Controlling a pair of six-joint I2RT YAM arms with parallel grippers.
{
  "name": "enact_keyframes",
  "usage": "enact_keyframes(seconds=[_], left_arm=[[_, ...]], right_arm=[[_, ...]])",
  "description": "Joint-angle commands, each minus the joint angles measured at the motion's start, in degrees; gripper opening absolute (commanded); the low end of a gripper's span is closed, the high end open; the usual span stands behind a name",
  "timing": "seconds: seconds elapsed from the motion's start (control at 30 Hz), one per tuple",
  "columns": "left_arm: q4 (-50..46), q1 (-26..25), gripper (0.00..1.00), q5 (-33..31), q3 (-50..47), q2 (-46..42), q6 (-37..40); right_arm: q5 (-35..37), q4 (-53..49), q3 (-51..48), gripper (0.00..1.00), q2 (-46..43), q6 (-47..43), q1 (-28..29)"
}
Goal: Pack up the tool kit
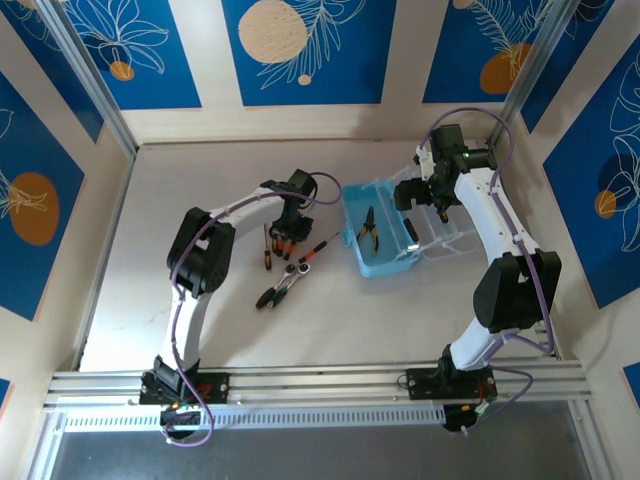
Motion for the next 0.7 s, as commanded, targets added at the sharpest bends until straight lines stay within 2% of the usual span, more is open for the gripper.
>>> enact_keyframes(seconds=[0.0,0.17,0.33,0.47,0.6,0.67], left_arm=[[-0.40,-0.33,0.00,1.96,-0.73,-0.56,0.24],[-0.35,-0.20,0.00,6.03,-0.97,-5.32,0.00],[1.84,0.72,0.00,14.84,-1.31,-11.55,-1.66],[6.95,2.56,0.00,25.73,-2.95,-16.33,-5.36],[17.67,4.60,0.00,38.53,-6.69,-19.83,-12.89],[22.16,4.91,0.00,41.55,-8.13,-20.90,-16.18]], right_arm=[[-1.68,-0.72,0.29,0.99,-2.33,0.91,0.34],[-2.74,-0.67,0.29,0.99,-3.52,1.24,0.34],[-5.65,0.74,-0.90,0.99,-5.88,1.29,1.88],[-13.62,5.32,-3.99,0.99,-9.70,2.18,3.88],[-25.36,13.63,-8.60,0.99,-13.80,5.25,6.14],[-30.50,18.09,-10.81,0.99,-15.11,7.72,7.38]])
